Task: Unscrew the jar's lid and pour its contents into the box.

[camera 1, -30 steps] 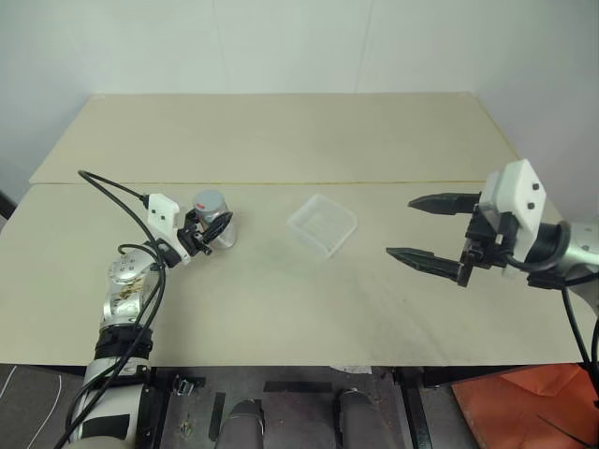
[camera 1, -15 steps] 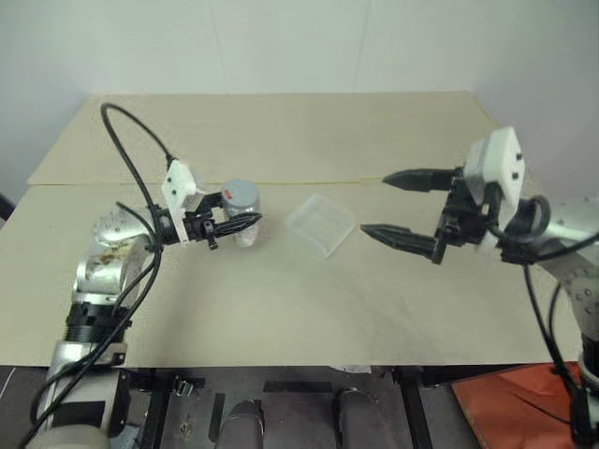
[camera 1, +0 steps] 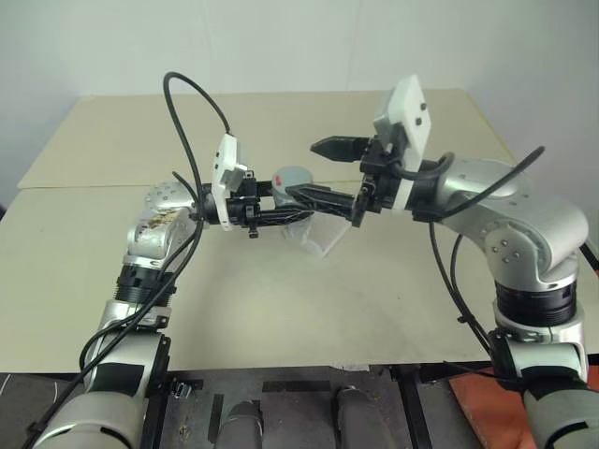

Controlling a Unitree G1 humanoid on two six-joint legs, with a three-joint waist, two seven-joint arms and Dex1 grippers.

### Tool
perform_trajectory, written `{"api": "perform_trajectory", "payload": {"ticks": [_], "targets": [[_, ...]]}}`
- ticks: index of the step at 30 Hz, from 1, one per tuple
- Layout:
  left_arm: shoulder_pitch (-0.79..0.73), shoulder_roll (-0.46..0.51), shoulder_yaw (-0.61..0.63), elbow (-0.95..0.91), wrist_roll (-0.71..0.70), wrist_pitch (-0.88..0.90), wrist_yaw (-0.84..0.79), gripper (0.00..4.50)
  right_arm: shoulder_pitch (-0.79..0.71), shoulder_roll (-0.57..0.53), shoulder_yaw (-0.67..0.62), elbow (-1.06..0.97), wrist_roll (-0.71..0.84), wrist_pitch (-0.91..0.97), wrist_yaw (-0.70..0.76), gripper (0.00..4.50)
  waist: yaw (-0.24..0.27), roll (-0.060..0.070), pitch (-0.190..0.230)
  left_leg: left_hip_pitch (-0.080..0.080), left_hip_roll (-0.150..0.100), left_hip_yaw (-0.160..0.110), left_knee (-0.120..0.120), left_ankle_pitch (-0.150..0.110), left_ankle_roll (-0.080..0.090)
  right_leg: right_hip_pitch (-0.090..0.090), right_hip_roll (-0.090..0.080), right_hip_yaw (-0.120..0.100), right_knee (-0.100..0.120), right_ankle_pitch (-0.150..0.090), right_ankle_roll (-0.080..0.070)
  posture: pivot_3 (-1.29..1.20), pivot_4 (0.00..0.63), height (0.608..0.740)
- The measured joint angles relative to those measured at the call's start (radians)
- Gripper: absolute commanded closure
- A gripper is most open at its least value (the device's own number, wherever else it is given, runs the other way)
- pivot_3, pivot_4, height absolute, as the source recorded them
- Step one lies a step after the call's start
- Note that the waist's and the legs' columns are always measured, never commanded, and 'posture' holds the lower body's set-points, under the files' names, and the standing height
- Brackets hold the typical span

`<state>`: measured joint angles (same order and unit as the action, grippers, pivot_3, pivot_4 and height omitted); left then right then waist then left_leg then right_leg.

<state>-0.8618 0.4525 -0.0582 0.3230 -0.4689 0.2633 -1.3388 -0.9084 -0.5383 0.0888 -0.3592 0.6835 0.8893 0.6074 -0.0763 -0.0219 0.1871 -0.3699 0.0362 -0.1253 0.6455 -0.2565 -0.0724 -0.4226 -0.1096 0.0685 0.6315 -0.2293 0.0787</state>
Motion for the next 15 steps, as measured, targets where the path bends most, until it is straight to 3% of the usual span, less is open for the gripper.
{"api": "perform_trajectory", "payload": {"ticks": [10,15], "targets": [[-0.032,-0.012,-0.003,0.045,0.018,-0.029,-0.03,2.52,-0.008,0.031,0.051,0.027,-0.059,0.0,0.004,0.0,0.002,0.0,0.0,0.0,0.0,0.0,0.0,0.0,0.0,0.0,0.0,0.0,0.0,0.0,0.0,0.0,0.15,0.74],[-0.032,-0.012,-0.002,0.045,0.018,-0.034,-0.033,2.52,-0.016,0.035,0.055,0.047,-0.072,0.0,0.027,1.15,0.003,0.0,0.0,0.0,0.0,0.0,0.0,0.0,0.0,0.0,0.0,0.0,0.0,0.0,0.0,0.0,0.15,0.74]]}}
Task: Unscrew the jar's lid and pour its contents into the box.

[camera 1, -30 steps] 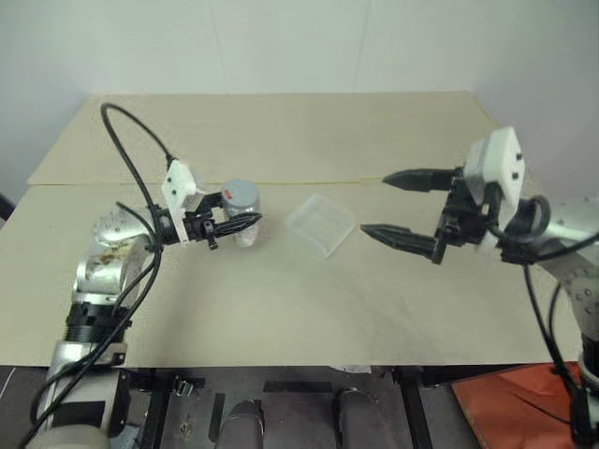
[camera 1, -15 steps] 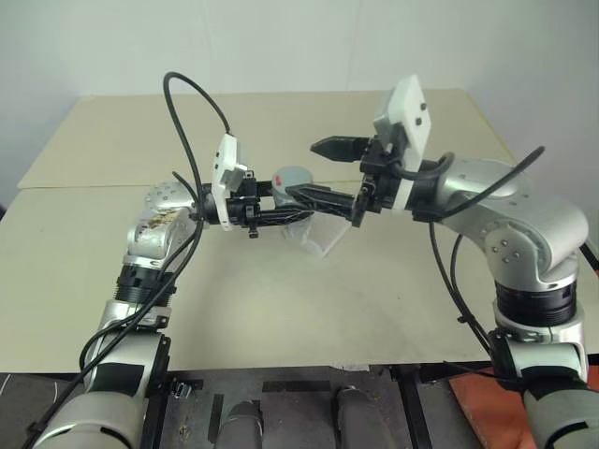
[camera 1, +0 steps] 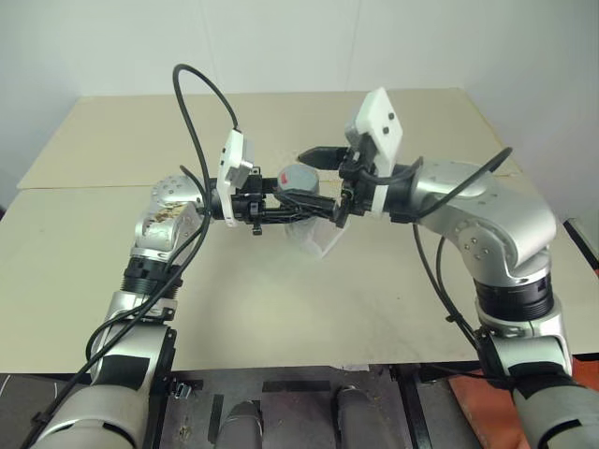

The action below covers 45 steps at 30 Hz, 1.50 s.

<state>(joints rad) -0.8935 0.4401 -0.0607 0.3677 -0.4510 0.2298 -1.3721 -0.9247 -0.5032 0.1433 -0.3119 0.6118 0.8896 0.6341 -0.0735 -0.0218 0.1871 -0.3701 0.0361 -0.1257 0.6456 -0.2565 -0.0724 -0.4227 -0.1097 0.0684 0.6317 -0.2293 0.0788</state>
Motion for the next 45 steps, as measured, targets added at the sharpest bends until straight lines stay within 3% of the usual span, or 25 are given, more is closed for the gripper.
{"api": "perform_trajectory", "payload": {"ticks": [2,7,14,20,23,26,32,39,45], "targets": [[-0.001,0.0,0.003,-0.002,0.0,-0.001,0.001,2.52,-0.003,0.002,0.002,0.005,0.0,0.0,0.012,1.72,0.0,0.0,0.0,0.0,0.0,0.0,0.0,0.0,0.0,0.0,0.0,0.0,0.0,0.0,0.0,0.0,0.15,0.74],[0.006,0.017,0.003,-0.035,-0.005,0.02,-0.002,2.52,-0.008,0.006,-0.003,0.031,0.001,-0.02,0.072,1.74,-0.001,0.0,0.0,0.0,0.0,0.0,0.0,0.0,0.0,0.0,0.0,0.0,0.0,0.0,0.0,0.0,0.15,0.74],[0.036,0.1,0.001,-0.203,-0.093,0.137,-0.12,2.52,-0.025,0.008,0.007,0.176,0.023,-0.255,0.435,1.74,-0.007,0.0,0.0,0.0,0.0,0.0,0.0,0.0,0.0,0.0,0.0,0.0,0.0,0.0,0.0,0.0,0.15,0.74],[0.057,0.123,0.001,-0.294,-0.139,0.207,-0.167,2.52,-0.138,0.053,0.045,0.416,0.009,-0.413,0.768,1.74,-0.025,0.001,0.0,0.0,0.0,0.0,0.0,0.0,-0.001,0.0,0.0,0.0,0.001,0.0,0.0,0.0,0.15,0.74],[0.074,0.122,0.002,-0.301,-0.143,0.217,-0.166,2.52,-0.155,0.081,0.054,0.479,-0.029,-0.47,0.823,0.84,-0.027,0.001,0.0,0.0,0.0,0.0,0.0,0.001,-0.001,0.0,0.0,0.0,0.001,0.0,0.0,0.0,0.15,0.74],[0.073,0.109,0.004,-0.305,-0.149,0.224,-0.15,2.52,-0.154,0.109,0.075,0.5,-0.064,-0.478,0.817,0.04,-0.027,0.001,0.001,0.0,0.0,0.0,0.0,0.001,-0.002,0.0,0.0,0.0,0.001,0.0,0.0,0.0,0.15,0.74],[0.073,0.115,0.016,-0.285,-0.145,0.223,-0.128,2.52,-0.081,0.065,0.022,0.416,-0.078,-0.446,0.719,0.04,-0.02,0.001,0.001,-0.001,0.0,-0.001,0.0,0.003,-0.005,0.0,0.0,0.0,0.006,0.0,0.0,0.0,0.15,0.74],[0.071,0.123,0.046,-0.172,-0.088,0.159,-0.052,2.52,0.088,-0.05,-0.123,0.153,-0.035,-0.309,0.517,0.04,-0.024,0.001,0.001,0.0,0.0,0.0,0.0,0.002,-0.004,-0.001,0.0,0.0,0.007,0.0,0.0,0.0,0.15,0.74],[0.069,0.089,0.044,-0.1,-0.024,0.092,0.023,2.52,0.093,-0.013,-0.15,-0.021,0.001,-0.148,0.267,0.04,-0.025,0.001,0.001,0.0,0.0,-0.001,0.0,0.001,-0.002,0.0,0.0,0.0,0.008,0.0,0.0,0.0,0.15,0.74]]}}
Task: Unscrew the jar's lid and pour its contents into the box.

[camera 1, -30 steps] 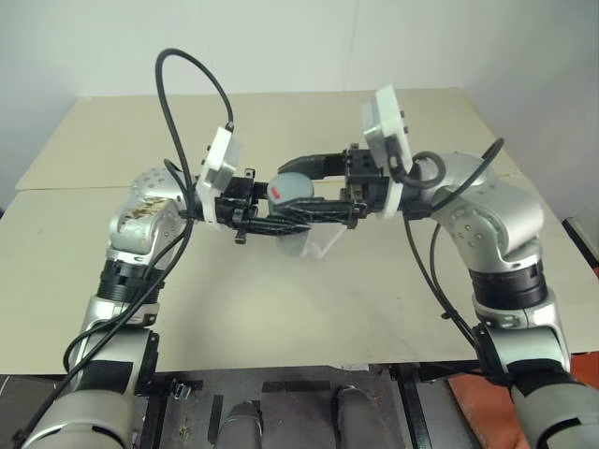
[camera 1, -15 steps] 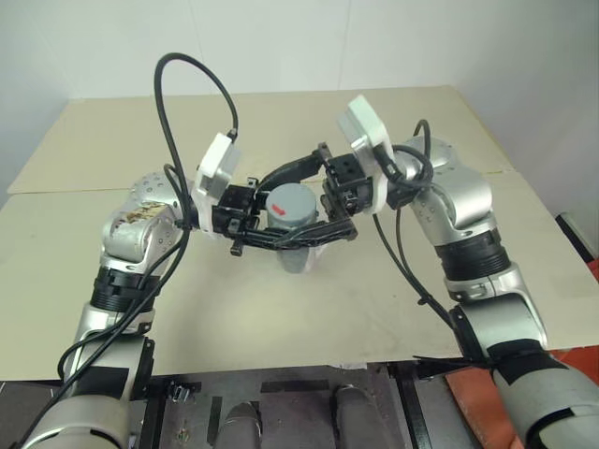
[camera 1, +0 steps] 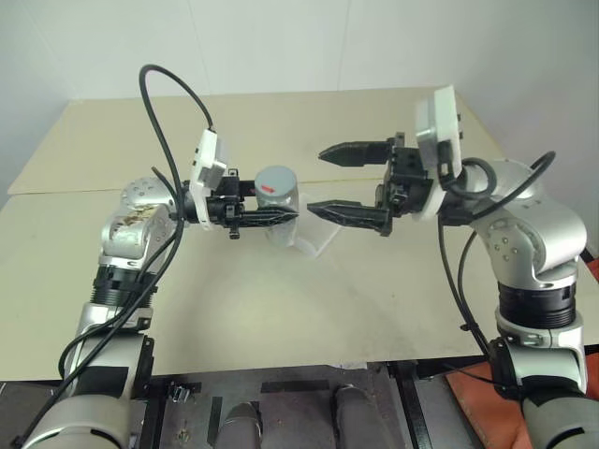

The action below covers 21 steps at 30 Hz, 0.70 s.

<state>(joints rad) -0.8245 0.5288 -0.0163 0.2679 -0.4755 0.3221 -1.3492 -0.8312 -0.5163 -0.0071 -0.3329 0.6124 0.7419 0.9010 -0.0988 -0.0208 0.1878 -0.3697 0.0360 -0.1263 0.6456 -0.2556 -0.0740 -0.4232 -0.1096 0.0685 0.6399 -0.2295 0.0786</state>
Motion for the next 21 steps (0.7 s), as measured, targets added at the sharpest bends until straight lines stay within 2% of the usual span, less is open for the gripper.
{"api": "perform_trajectory", "payload": {"ticks": [4,9,21], "targets": [[-0.003,-0.025,-0.006,0.011,0.005,-0.017,0.007,2.52,-0.044,0.062,0.066,-0.039,-0.035,0.075,-0.158,0.04,0.002,0.0,0.0,0.0,0.0,0.0,0.0,0.0,0.0,0.0,0.0,0.0,0.0,0.0,0.0,0.0,0.15,0.74],[-0.01,-0.033,-0.008,0.011,0.004,-0.017,0.006,2.52,-0.057,0.117,0.157,-0.014,-0.103,0.096,-0.259,0.04,0.002,0.0,0.0,0.0,0.0,0.0,0.0,0.0,0.0,0.0,0.0,0.0,0.0,0.0,0.0,0.0,0.15,0.74],[-0.023,-0.031,-0.008,0.006,0.004,-0.018,0.001,2.52,-0.101,0.174,0.178,0.086,-0.158,0.096,-0.296,0.04,0.001,0.0,0.0,0.0,0.0,0.0,0.0,0.0,0.0,0.0,0.0,0.0,0.0,0.0,0.0,0.0,0.15,0.74]]}}
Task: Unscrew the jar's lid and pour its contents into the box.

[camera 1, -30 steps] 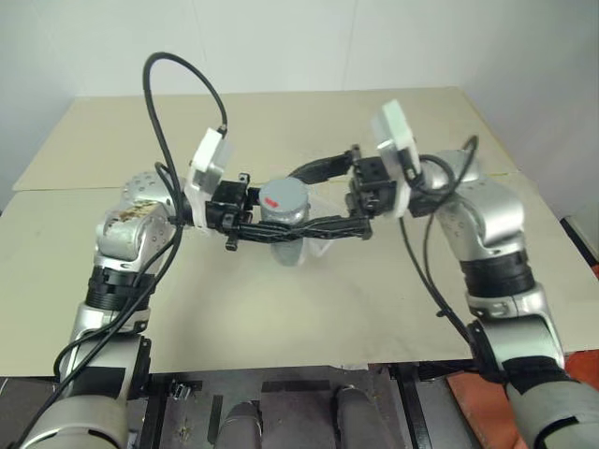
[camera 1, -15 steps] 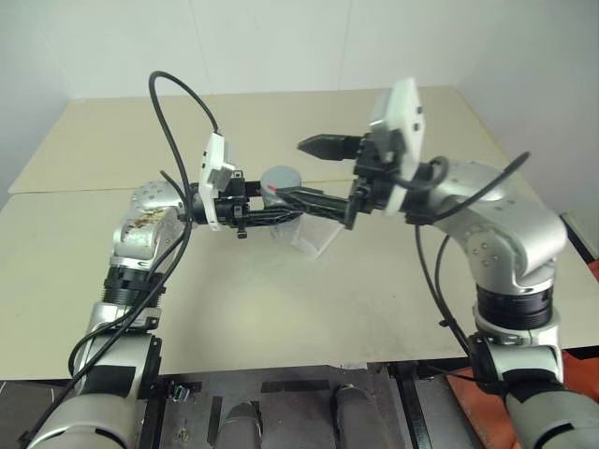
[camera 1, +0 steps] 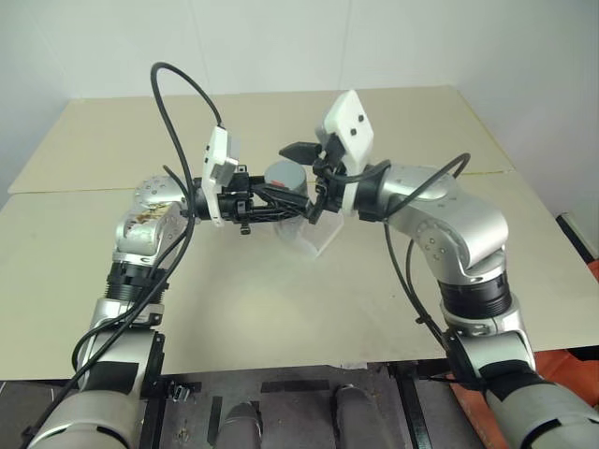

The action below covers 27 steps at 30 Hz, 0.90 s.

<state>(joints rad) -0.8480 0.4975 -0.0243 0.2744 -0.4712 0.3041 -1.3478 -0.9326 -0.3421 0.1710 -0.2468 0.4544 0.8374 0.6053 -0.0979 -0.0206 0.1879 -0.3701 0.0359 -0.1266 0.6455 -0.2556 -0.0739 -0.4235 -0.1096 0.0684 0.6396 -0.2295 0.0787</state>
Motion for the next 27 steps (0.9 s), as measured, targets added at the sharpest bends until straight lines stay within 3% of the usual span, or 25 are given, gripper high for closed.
{"api": "perform_trajectory", "payload": {"ticks": [10,20,27], "targets": [[0.028,0.046,0.003,-0.035,-0.008,0.006,-0.013,2.52,0.009,-0.043,-0.003,-0.007,0.04,0.0,0.056,0.04,-0.001,0.0,0.0,0.0,0.0,0.0,0.0,0.0,0.0,0.0,0.0,0.0,0.0,0.0,0.0,0.0,0.15,0.74],[0.085,0.13,0.042,-0.089,-0.069,0.048,-0.084,2.52,0.057,-0.156,-0.133,-0.003,0.105,0.001,0.062,0.04,0.004,0.0,0.0,0.0,0.0,0.0,0.0,0.0,0.001,0.0,0.0,0.0,0.0,0.0,0.0,0.0,0.15,0.74],[0.085,0.135,0.042,-0.107,-0.082,0.067,-0.096,2.52,0.067,-0.175,-0.14,0.0,0.099,-0.001,0.08,0.04,0.0,0.0,0.0,0.0,0.0,0.0,0.0,0.0,0.001,0.0,0.0,0.0,0.0,0.0,0.0,0.0,0.15,0.74]]}}
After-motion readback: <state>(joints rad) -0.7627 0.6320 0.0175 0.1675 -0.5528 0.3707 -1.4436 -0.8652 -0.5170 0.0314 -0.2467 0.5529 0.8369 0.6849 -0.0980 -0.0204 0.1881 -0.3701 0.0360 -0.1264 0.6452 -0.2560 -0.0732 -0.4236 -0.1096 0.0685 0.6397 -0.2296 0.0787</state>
